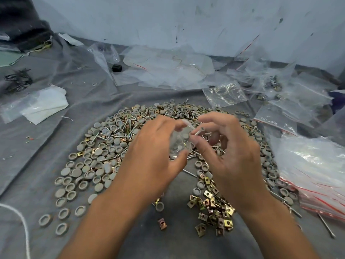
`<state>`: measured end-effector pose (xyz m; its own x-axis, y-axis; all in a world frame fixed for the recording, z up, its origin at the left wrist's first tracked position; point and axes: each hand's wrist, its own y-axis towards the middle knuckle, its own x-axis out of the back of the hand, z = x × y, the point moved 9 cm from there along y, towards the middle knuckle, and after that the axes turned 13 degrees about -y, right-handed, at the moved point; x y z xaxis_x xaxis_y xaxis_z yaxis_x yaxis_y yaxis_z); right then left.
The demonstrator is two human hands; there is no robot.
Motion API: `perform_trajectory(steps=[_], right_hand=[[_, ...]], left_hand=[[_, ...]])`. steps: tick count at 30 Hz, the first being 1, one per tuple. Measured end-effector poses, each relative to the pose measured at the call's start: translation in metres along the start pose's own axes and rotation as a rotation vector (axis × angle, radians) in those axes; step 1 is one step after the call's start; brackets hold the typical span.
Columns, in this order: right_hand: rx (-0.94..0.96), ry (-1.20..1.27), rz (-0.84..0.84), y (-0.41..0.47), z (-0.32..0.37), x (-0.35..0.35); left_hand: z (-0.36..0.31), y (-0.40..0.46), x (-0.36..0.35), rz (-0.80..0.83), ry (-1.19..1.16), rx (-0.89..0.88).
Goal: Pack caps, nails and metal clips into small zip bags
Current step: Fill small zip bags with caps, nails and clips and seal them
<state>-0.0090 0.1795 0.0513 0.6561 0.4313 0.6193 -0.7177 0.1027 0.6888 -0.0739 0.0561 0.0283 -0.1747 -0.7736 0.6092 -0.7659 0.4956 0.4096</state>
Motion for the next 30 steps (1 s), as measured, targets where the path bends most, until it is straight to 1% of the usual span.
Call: perform_trajectory(steps=[3, 4, 5, 7, 8, 10, 11, 12, 13, 14, 15, 16, 20, 23, 26, 30], right_hand=[[0.075, -0.010, -0.145, 0.000, 0.008, 0.013], [0.102, -0.020, -0.163, 0.000, 0.011, 0.012], [0.127, -0.041, -0.149, 0.000, 0.013, 0.009], [0.145, -0.083, -0.060, 0.000, 0.015, -0.003], [0.120, -0.074, -0.027, 0.001, 0.010, -0.006], [0.007, -0.042, 0.008, 0.002, -0.006, -0.005], [-0.058, -0.057, 0.078, 0.001, -0.017, -0.010], [-0.123, -0.103, 0.213, -0.003, -0.029, -0.022], [-0.168, -0.181, 0.392, -0.012, -0.040, -0.039], [-0.179, -0.271, 0.558, -0.023, -0.047, -0.055], [-0.170, -0.336, 0.678, -0.032, -0.050, -0.068], [-0.169, -0.353, 0.741, -0.039, -0.051, -0.076], [-0.148, -0.296, 0.736, -0.039, -0.046, -0.087], [-0.073, -0.274, 0.749, -0.041, -0.037, -0.094], [-0.009, -0.331, 0.788, -0.045, -0.030, -0.100], [0.140, -0.466, 0.754, -0.046, -0.017, -0.098]], left_hand=[[-0.003, -0.001, -0.001, 0.005, 0.005, 0.003], [-0.004, -0.001, -0.002, 0.009, 0.005, 0.001], [-0.004, -0.001, -0.003, 0.017, 0.007, 0.000], [-0.004, 0.000, -0.004, 0.026, 0.015, 0.003], [-0.002, 0.001, -0.003, 0.017, 0.016, 0.005], [0.002, 0.001, 0.005, -0.027, 0.013, 0.012], [0.004, 0.001, 0.010, -0.056, 0.017, 0.015], [0.006, 0.001, 0.015, -0.087, 0.024, 0.015], [0.007, 0.001, 0.021, -0.119, 0.030, 0.012], [0.009, 0.002, 0.026, -0.151, 0.032, 0.007], [0.010, 0.002, 0.031, -0.181, 0.031, 0.003], [0.011, 0.002, 0.036, -0.205, 0.029, -0.002], [0.016, 0.002, 0.045, -0.237, 0.023, 0.007], [0.020, 0.002, 0.048, -0.239, 0.024, 0.023], [0.021, 0.002, 0.047, -0.227, 0.029, 0.028], [0.022, 0.001, 0.042, -0.177, 0.034, 0.046]])
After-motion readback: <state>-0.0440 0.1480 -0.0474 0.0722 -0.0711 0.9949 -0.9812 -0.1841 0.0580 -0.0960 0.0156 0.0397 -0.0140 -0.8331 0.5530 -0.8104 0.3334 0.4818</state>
